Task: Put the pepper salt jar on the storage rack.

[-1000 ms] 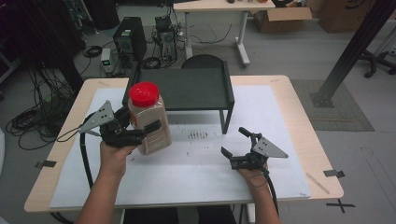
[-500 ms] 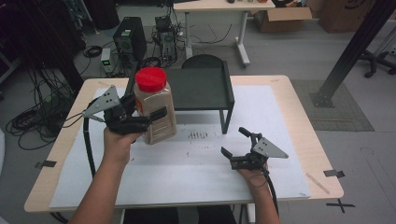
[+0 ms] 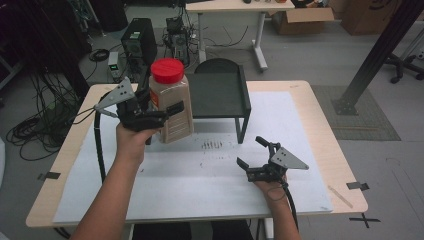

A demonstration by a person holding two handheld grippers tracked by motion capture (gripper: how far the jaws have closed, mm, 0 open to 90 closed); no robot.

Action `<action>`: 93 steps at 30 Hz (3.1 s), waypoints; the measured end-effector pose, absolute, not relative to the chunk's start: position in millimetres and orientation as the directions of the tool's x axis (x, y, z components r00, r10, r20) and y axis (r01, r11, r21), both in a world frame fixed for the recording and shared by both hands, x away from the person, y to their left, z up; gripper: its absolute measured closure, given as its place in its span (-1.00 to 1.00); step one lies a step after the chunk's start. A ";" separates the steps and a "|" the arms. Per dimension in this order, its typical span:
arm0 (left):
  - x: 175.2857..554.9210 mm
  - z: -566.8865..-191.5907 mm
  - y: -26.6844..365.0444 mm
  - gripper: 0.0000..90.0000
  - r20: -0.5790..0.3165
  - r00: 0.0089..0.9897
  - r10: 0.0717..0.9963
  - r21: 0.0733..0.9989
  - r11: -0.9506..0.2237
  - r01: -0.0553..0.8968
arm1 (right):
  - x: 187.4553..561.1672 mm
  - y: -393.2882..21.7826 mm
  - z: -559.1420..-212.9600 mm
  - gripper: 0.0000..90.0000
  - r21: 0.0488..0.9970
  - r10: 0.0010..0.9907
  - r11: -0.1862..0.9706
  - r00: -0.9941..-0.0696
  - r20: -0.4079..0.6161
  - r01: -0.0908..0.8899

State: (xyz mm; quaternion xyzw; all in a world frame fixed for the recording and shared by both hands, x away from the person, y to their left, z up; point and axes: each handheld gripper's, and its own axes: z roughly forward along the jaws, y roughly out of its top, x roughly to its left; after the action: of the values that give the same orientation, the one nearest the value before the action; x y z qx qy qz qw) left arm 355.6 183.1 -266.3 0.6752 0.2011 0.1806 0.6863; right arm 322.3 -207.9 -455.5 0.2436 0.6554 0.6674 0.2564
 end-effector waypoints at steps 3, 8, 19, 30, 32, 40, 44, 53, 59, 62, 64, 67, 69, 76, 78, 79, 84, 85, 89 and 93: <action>358.8 -264.8 182.4 -0.44 -0.033 0.850 0.526 0.999 0.025 0.023 | 322.3 -207.9 -455.5 -1.00 1.000 0.661 -0.009 -0.750 -0.012 -0.023; 370.4 -260.4 177.3 -0.44 -0.022 0.830 0.557 1.000 0.006 0.023 | 322.5 -208.0 -455.5 -1.00 1.000 0.661 -0.010 -0.750 -0.010 -0.022; 392.2 -254.3 170.9 -0.44 -0.016 0.801 0.599 1.000 0.006 0.016 | 322.4 -208.2 -455.5 -1.00 1.000 0.661 -0.010 -0.750 -0.009 -0.021; 412.0 -257.3 169.8 -0.44 -0.002 0.755 0.655 1.000 -0.007 0.008 | 322.8 -208.3 -455.5 -1.00 1.000 0.661 -0.013 -0.750 -0.006 -0.020; 416.1 -259.4 170.1 -0.44 -0.009 0.747 0.665 1.000 -0.002 0.014 | 322.7 -208.3 -455.5 -1.00 1.000 0.661 -0.013 -0.750 -0.006 -0.019; 429.0 -266.3 170.2 -0.44 -0.025 0.715 0.699 1.000 0.010 0.026 | 322.8 -208.4 -455.5 -1.00 1.000 0.661 -0.014 -0.750 -0.004 -0.018; 434.1 -269.8 167.8 -0.44 -0.023 0.699 0.714 1.000 0.008 0.024 | 322.9 -208.4 -455.5 -1.00 1.000 0.661 -0.015 -0.751 -0.003 -0.017; 441.2 -277.6 162.7 -0.44 0.003 0.671 0.741 1.000 -0.018 0.015 | 323.2 -208.4 -455.5 -1.00 1.000 0.661 -0.015 -0.751 -0.001 -0.014; 441.5 -279.2 165.6 -0.44 -0.005 0.675 0.738 1.000 -0.014 0.022 | 323.3 -208.4 -455.5 -1.00 1.000 0.661 -0.015 -0.751 0.000 -0.013; 440.4 -279.5 169.7 -0.44 -0.005 0.681 0.732 0.999 -0.024 0.033 | 323.1 -208.3 -455.5 -1.00 1.000 0.661 -0.014 -0.751 -0.001 -0.014; 439.8 -279.7 171.7 -0.44 -0.008 0.683 0.730 0.999 -0.027 0.041 | 323.1 -208.3 -455.5 -1.00 1.000 0.660 -0.013 -0.751 -0.002 -0.014; 439.5 -279.0 172.0 -0.44 -0.010 0.681 0.732 0.998 -0.030 0.047 | 323.0 -208.1 -455.5 -1.00 1.000 0.661 -0.013 -0.751 -0.004 -0.017; 439.5 -279.0 171.3 -0.44 -0.008 0.681 0.732 0.998 -0.032 0.046 | 322.9 -208.2 -455.5 -1.00 1.000 0.661 -0.013 -0.750 -0.005 -0.018; 439.4 -278.5 171.4 -0.45 -0.012 0.680 0.733 0.998 -0.032 0.052 | 322.8 -208.3 -455.5 -1.00 1.000 0.661 -0.012 -0.750 -0.007 -0.020; 439.3 -278.4 171.3 -0.45 -0.013 0.680 0.733 0.998 -0.031 0.053 | 322.8 -208.3 -455.5 -1.00 1.000 0.661 -0.013 -0.750 -0.006 -0.019; 439.3 -278.3 171.0 -0.45 -0.015 0.678 0.735 0.998 -0.030 0.055 | 322.8 -208.3 -455.5 -1.00 1.000 0.661 -0.013 -0.750 -0.006 -0.019; 438.8 -278.1 170.5 -0.47 -0.018 0.677 0.736 0.998 -0.028 0.058 | 323.0 -208.3 -455.5 -1.00 1.000 0.661 -0.013 -0.751 -0.005 -0.019; 438.9 -278.0 170.7 -0.48 -0.025 0.679 0.734 0.998 -0.023 0.062 | 322.9 -208.3 -455.5 -1.00 1.000 0.661 -0.014 -0.750 -0.004 -0.018; 437.8 -277.6 170.7 -0.54 -0.030 0.682 0.731 0.997 -0.023 0.069 | 323.0 -208.3 -455.5 -1.00 1.000 0.661 -0.014 -0.750 -0.004 -0.017; 436.9 -277.5 170.7 -0.60 -0.034 0.683 0.729 0.997 -0.025 0.076 | 322.9 -208.3 -455.5 -1.00 1.000 0.661 -0.014 -0.750 -0.004 -0.018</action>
State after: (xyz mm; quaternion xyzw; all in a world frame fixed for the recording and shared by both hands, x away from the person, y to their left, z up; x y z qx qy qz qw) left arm 436.9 170.7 -277.5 0.6673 0.3019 0.2592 0.6296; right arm 322.9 -208.3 -455.5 0.2456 0.6547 0.6683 0.2539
